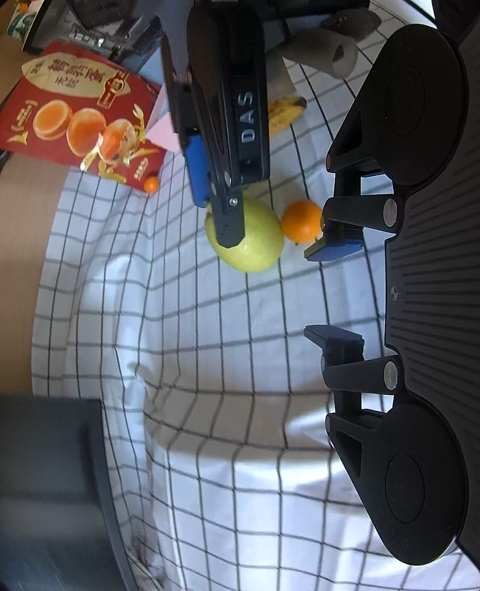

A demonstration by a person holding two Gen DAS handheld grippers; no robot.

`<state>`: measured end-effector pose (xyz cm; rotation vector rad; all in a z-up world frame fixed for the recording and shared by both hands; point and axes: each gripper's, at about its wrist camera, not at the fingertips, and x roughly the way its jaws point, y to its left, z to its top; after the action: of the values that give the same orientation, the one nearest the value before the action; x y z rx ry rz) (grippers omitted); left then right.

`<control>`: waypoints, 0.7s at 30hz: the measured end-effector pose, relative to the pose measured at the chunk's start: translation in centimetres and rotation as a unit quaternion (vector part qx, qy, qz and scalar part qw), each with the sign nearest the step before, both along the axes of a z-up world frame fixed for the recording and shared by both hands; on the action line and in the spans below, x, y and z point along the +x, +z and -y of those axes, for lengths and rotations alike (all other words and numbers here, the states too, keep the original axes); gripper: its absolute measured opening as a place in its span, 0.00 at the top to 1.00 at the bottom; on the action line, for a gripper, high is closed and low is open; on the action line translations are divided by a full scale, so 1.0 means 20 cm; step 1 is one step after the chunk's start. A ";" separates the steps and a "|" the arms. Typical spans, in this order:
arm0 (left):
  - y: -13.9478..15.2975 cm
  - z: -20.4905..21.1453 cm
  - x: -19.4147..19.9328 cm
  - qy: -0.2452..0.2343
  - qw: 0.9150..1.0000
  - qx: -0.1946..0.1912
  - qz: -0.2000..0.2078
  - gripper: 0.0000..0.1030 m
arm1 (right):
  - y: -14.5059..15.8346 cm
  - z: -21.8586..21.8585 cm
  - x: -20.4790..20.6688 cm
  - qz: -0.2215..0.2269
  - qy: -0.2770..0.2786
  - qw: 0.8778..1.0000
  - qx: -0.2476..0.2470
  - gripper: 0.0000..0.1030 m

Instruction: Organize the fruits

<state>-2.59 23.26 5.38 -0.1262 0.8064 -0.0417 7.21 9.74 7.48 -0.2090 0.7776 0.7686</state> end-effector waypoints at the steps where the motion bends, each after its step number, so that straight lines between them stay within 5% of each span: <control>1: 0.00 -0.01 -0.01 0.005 1.000 0.000 -0.001 0.59 | 0.01 -0.03 -0.02 0.007 0.013 1.000 -0.001 0.52; 5: 0.01 -0.05 -0.03 0.016 1.000 -0.001 0.004 0.59 | 0.02 -0.09 -0.05 0.030 0.026 0.999 -0.014 0.52; 16: 0.06 0.07 0.05 -0.038 0.999 0.017 0.029 0.59 | 0.02 0.04 -0.01 -0.008 0.011 1.000 0.017 0.50; 21: 0.12 0.17 0.16 -0.067 0.996 0.043 0.050 0.57 | 0.07 0.21 -0.04 0.026 -0.042 0.999 0.007 0.34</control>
<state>0.54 19.81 7.69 0.0122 0.7139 -0.1382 6.35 5.61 8.86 -0.1820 0.7269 0.6859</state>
